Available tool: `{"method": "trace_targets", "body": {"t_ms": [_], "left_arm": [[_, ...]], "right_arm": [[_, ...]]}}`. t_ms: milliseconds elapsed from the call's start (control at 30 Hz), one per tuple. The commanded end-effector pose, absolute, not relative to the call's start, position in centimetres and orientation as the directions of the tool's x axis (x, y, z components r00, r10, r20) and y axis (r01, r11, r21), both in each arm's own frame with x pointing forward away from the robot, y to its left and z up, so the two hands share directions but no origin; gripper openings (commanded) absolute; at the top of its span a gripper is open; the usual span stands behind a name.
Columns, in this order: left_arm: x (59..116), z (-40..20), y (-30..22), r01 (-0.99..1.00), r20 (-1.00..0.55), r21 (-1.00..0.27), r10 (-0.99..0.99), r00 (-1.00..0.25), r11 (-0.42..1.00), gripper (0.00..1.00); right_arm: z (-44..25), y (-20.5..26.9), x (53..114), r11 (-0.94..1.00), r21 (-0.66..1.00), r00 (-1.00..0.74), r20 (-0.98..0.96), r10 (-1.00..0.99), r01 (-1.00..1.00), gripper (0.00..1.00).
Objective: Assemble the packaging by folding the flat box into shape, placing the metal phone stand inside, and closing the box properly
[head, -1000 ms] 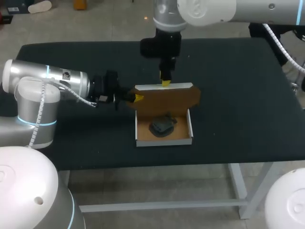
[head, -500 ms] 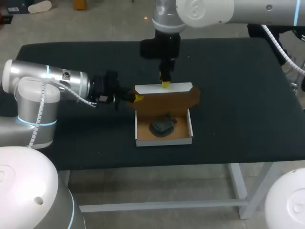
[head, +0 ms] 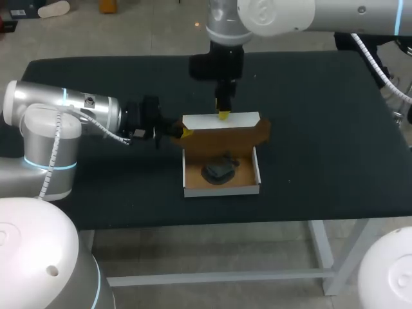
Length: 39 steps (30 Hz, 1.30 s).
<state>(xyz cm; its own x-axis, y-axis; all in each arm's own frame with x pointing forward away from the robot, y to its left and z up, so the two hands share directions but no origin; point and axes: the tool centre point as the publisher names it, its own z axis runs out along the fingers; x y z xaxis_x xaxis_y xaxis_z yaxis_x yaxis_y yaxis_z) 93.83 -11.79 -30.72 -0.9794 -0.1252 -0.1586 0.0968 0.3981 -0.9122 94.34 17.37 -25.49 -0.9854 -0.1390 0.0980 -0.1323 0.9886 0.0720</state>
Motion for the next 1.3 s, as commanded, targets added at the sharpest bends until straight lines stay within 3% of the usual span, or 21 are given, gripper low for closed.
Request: {"method": "trace_targets", "body": {"t_ms": [33,1000,1100,1167,1300], "left_arm": [[93.87,-30.66,-11.81,0.097,-0.159,-0.913,-0.125,-0.979,0.397,0.0],[93.87,-30.66,-11.81,0.097,-0.159,-0.913,-0.125,-0.979,0.397,0.0],[93.87,-30.66,-11.81,0.097,-0.159,-0.913,-0.125,-0.979,0.397,0.0],[93.87,-30.66,-11.81,0.097,-0.159,-0.913,-0.125,-0.979,0.397,0.0],[93.87,-30.66,-11.81,0.097,-0.159,-0.913,-0.125,-0.979,0.397,0.0]], "right_arm": [[-26.08,17.76,94.7,0.988,0.067,-0.984,0.11,-0.142,-0.136,0.43],[-26.63,18.23,94.74,0.987,0.064,-0.978,0.14,-0.155,-0.147,0.4],[-26.85,18.23,94.78,0.987,0.065,-0.977,0.148,-0.156,-0.148,0.29],[-26.94,18.23,94.8,0.987,0.064,-0.976,0.152,-0.157,-0.149,0.0],[-26.87,18.14,94.76,0.987,0.061,-0.975,0.154,-0.158,-0.15,0.0]]}}
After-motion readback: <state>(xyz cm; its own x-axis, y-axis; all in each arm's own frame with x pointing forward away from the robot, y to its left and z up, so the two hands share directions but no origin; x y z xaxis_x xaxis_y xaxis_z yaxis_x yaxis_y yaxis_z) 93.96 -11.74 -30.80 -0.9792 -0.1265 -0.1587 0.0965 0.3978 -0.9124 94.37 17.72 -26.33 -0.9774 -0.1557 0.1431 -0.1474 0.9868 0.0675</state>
